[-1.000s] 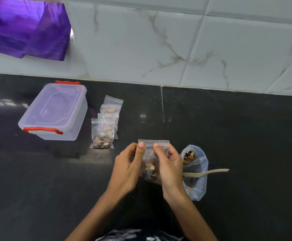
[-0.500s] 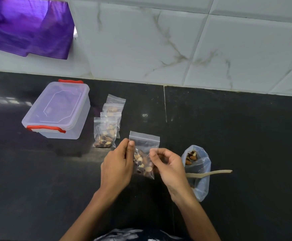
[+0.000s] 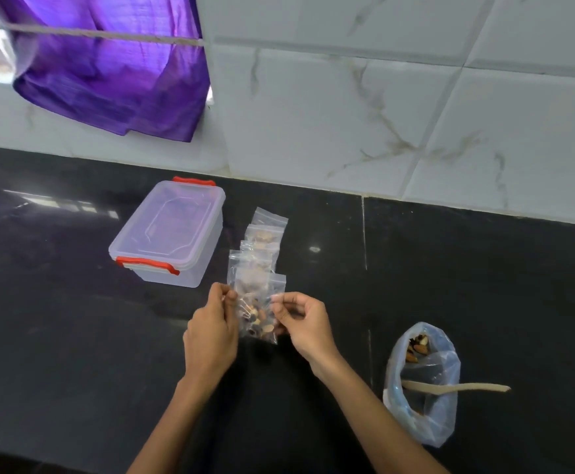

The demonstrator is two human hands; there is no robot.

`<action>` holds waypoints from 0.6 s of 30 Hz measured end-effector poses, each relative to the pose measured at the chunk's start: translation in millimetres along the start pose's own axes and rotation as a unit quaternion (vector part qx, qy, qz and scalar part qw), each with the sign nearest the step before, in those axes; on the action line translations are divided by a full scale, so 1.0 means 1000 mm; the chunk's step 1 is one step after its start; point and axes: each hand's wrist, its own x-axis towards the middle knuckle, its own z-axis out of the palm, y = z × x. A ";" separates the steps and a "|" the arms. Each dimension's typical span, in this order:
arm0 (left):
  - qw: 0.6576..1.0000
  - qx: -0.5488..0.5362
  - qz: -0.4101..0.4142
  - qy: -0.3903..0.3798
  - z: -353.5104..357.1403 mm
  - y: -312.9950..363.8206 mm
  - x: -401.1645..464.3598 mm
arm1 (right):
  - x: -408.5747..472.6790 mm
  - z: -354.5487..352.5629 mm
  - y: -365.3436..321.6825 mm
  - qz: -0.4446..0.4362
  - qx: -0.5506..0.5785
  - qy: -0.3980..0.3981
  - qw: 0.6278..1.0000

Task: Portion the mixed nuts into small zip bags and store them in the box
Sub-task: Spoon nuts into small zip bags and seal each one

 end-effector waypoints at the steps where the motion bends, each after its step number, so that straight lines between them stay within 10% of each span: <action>1: 1.000 0.012 -0.014 0.002 0.001 -0.005 0.005 | 0.008 0.006 0.005 -0.002 -0.002 0.002 1.000; 18: 0.993 0.071 -0.080 0.041 0.024 -0.035 0.013 | 0.041 0.021 0.031 -0.085 -0.134 0.087 0.984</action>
